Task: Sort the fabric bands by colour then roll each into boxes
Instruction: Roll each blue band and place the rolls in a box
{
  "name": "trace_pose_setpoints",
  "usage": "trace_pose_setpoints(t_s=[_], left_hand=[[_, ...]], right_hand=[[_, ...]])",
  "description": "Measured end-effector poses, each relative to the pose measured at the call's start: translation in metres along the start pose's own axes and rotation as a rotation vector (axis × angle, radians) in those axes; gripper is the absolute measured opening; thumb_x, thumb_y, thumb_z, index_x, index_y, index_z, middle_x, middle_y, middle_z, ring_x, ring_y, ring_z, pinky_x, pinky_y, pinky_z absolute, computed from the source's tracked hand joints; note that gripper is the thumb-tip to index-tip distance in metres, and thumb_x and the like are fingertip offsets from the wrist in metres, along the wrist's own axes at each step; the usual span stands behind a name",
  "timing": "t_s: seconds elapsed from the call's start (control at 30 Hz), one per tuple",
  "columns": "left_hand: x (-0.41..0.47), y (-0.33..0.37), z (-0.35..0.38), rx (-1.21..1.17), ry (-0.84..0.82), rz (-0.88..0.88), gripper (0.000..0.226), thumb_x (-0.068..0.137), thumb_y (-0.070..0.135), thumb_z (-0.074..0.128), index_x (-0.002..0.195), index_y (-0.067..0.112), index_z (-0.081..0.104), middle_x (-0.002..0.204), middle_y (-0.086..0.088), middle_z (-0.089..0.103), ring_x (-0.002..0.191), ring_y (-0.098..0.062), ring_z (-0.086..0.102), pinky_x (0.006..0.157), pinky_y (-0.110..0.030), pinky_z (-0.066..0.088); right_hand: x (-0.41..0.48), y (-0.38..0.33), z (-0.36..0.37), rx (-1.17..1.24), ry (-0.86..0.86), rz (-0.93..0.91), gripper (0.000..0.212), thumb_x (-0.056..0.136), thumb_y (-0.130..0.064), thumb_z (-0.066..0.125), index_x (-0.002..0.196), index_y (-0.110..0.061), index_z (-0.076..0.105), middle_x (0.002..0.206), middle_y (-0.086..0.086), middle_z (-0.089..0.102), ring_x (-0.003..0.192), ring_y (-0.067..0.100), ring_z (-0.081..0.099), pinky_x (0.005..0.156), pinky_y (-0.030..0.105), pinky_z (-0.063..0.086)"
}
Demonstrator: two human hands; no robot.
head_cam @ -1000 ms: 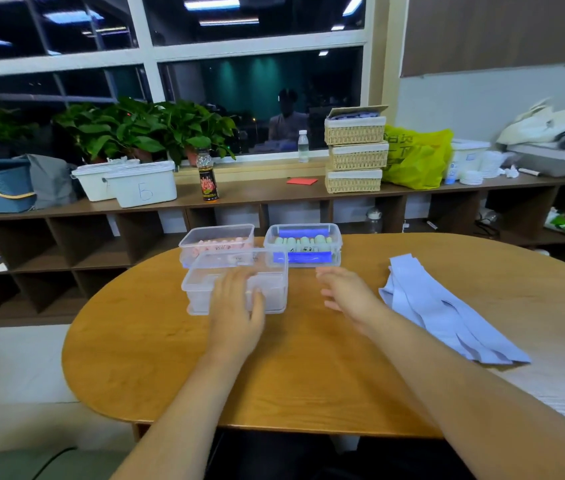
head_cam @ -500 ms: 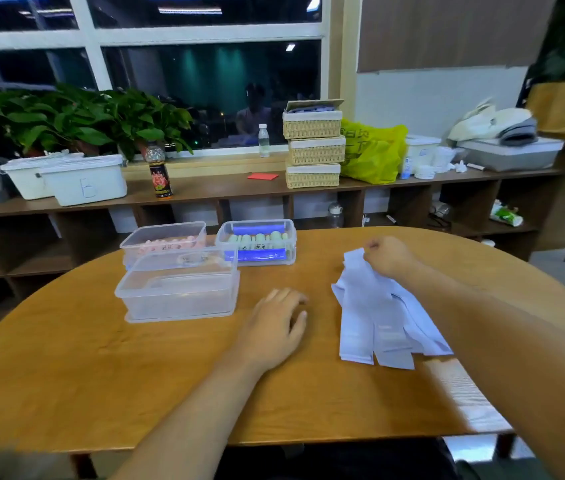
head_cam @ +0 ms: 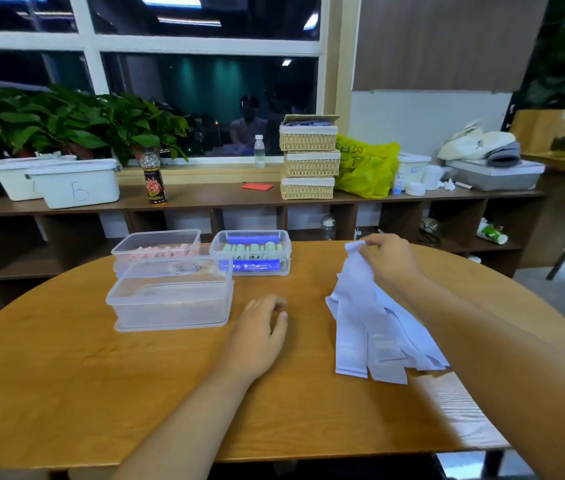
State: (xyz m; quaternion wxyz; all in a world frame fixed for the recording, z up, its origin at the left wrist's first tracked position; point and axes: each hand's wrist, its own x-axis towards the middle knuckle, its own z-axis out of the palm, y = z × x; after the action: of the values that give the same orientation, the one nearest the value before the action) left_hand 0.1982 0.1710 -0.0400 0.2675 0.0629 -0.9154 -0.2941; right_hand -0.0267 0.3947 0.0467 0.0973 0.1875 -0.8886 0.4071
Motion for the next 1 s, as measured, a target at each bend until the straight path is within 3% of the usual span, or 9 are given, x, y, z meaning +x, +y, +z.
trace_pose_setpoints(t_s=[0.1,0.2,0.27,0.33,0.43,0.67,0.83,0.93,1.0], left_hand=[[-0.001,0.001,-0.002,-0.059,0.009,-0.045,0.015,0.106,0.038,0.054,0.12,0.041,0.059,0.112,0.024,0.058,0.112,0.008,0.054,0.091,-0.017,0.046],[-0.002,0.002,-0.006,-0.2,0.06,-0.071,0.015,0.105,0.031,0.06,0.118,0.039,0.061,0.113,0.023,0.062,0.113,0.005,0.057,0.088,-0.017,0.045],[-0.003,0.004,-0.01,-0.337,0.087,-0.11,0.019,0.104,0.027,0.064,0.119,0.037,0.061,0.117,0.021,0.066,0.114,0.003,0.06,0.092,-0.019,0.048],[-0.005,0.006,-0.015,-0.456,0.107,-0.145,0.022,0.105,0.026,0.066,0.123,0.037,0.061,0.121,0.021,0.068,0.117,0.002,0.062,0.098,-0.022,0.05],[-0.012,0.009,-0.022,-0.584,0.107,-0.14,0.021,0.107,0.033,0.061,0.129,0.036,0.062,0.128,0.019,0.069,0.124,-0.002,0.062,0.105,-0.028,0.05],[-0.014,0.003,-0.03,-0.822,0.206,-0.248,0.044,0.104,0.057,0.039,0.121,0.029,0.068,0.116,-0.002,0.076,0.104,-0.028,0.072,0.093,-0.047,0.056],[-0.014,-0.007,-0.04,-0.809,0.335,-0.3,0.053,0.105,0.055,0.033,0.12,0.018,0.069,0.107,-0.002,0.076,0.098,-0.023,0.071,0.084,-0.037,0.056],[-0.012,-0.01,-0.038,-0.769,0.362,-0.378,0.049,0.105,0.051,0.033,0.111,0.018,0.069,0.098,0.001,0.076,0.089,-0.016,0.069,0.08,-0.035,0.054],[-0.013,-0.013,-0.036,-0.709,0.33,-0.405,0.038,0.113,0.043,0.035,0.108,0.024,0.068,0.097,0.004,0.076,0.092,-0.017,0.07,0.083,-0.038,0.055]], right_hand=[[-0.003,-0.017,-0.017,0.184,0.04,0.034,0.014,0.094,-0.025,0.067,0.084,-0.022,0.077,0.082,0.0,0.072,0.076,0.018,0.06,0.064,0.031,0.046],[-0.009,-0.047,-0.031,0.429,0.01,0.03,0.014,0.094,-0.02,0.068,0.081,-0.02,0.072,0.071,-0.008,0.064,0.072,0.013,0.057,0.069,0.035,0.047],[-0.02,-0.071,-0.038,0.533,-0.038,-0.01,0.011,0.096,-0.015,0.067,0.087,-0.018,0.073,0.07,-0.008,0.064,0.068,0.01,0.058,0.069,0.036,0.048],[-0.034,-0.094,-0.041,0.604,-0.096,-0.091,0.008,0.096,-0.015,0.068,0.099,-0.015,0.075,0.084,0.004,0.067,0.078,0.018,0.06,0.071,0.039,0.047],[-0.057,-0.128,-0.044,0.718,-0.175,-0.138,0.015,0.099,-0.009,0.067,0.113,-0.01,0.074,0.094,0.008,0.071,0.082,0.019,0.064,0.068,0.034,0.051],[-0.073,-0.167,-0.028,0.849,-0.239,-0.117,0.018,0.099,-0.004,0.066,0.113,-0.01,0.076,0.097,0.01,0.077,0.08,0.019,0.072,0.065,0.031,0.059],[-0.069,-0.151,0.028,0.886,-0.334,0.043,0.02,0.098,-0.002,0.065,0.11,-0.013,0.076,0.094,0.007,0.078,0.079,0.018,0.074,0.064,0.031,0.059],[-0.063,-0.118,0.084,0.852,-0.385,0.23,0.022,0.097,-0.004,0.066,0.115,-0.015,0.074,0.112,0.009,0.078,0.099,0.024,0.076,0.08,0.038,0.061],[-0.06,-0.097,0.112,0.819,-0.388,0.33,0.025,0.099,-0.004,0.065,0.12,-0.015,0.071,0.118,0.011,0.076,0.104,0.025,0.074,0.074,0.032,0.061]])
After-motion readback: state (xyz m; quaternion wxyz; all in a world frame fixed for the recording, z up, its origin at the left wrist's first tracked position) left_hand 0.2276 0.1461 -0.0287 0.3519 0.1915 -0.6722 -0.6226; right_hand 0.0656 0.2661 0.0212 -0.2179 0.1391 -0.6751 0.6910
